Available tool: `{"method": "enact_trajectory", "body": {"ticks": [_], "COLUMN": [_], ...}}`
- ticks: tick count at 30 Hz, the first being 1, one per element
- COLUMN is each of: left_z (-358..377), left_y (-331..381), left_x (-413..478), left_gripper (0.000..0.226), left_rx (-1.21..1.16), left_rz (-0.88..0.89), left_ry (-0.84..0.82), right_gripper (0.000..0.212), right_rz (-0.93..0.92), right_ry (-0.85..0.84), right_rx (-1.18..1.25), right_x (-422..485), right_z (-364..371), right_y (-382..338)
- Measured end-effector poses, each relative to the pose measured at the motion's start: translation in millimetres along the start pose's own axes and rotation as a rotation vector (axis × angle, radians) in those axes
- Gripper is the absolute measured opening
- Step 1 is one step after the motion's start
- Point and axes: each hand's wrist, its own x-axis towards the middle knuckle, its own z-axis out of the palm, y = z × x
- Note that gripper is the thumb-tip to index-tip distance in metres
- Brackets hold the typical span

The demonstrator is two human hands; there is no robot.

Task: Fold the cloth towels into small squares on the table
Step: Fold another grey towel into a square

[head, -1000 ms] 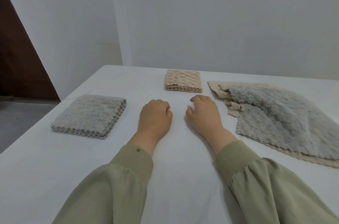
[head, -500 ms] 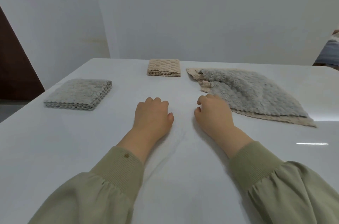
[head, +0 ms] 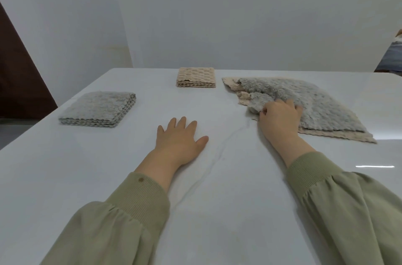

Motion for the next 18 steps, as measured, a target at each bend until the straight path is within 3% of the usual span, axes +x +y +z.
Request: {"method": "enact_trajectory", "body": {"ticks": [4, 6, 8, 10, 12, 14, 18], "left_z": [-1, -5, -7, -6, -7, -8, -11], "left_y": [-2, -9, -22, -33, -37, -35, -31], "left_x": [1, 3, 7, 11, 12, 11, 9], "left_gripper": [0.068, 0.069, 0.065, 0.054, 0.040, 0.036, 0.033], "left_rx": [-0.037, -0.073, -0.120, -0.191, -0.271, -0.359, -0.526], "left_rz": [-0.010, -0.037, -0.071, -0.093, -0.108, -0.136, -0.168], "left_ry": [-0.036, -0.023, 0.042, 0.148, 0.224, 0.264, 0.370], "right_gripper": [0.020, 0.016, 0.016, 0.020, 0.030, 0.042, 0.056], "right_rz": [-0.100, -0.292, -0.538, -0.704, -0.714, -0.604, -0.295], "right_ry": [0.265, 0.438, 0.490, 0.339, 0.056, -0.108, -0.196], "right_rx": [0.194, 0.390, 0.597, 0.685, 0.603, 0.465, 0.108], "right_x": [-2, -10, -25, -45, -59, -62, -50], "right_z": [-7, -20, -37, -48, -49, -44, -38], "right_y": [-14, -27, -46, -65, -78, -79, -60]}}
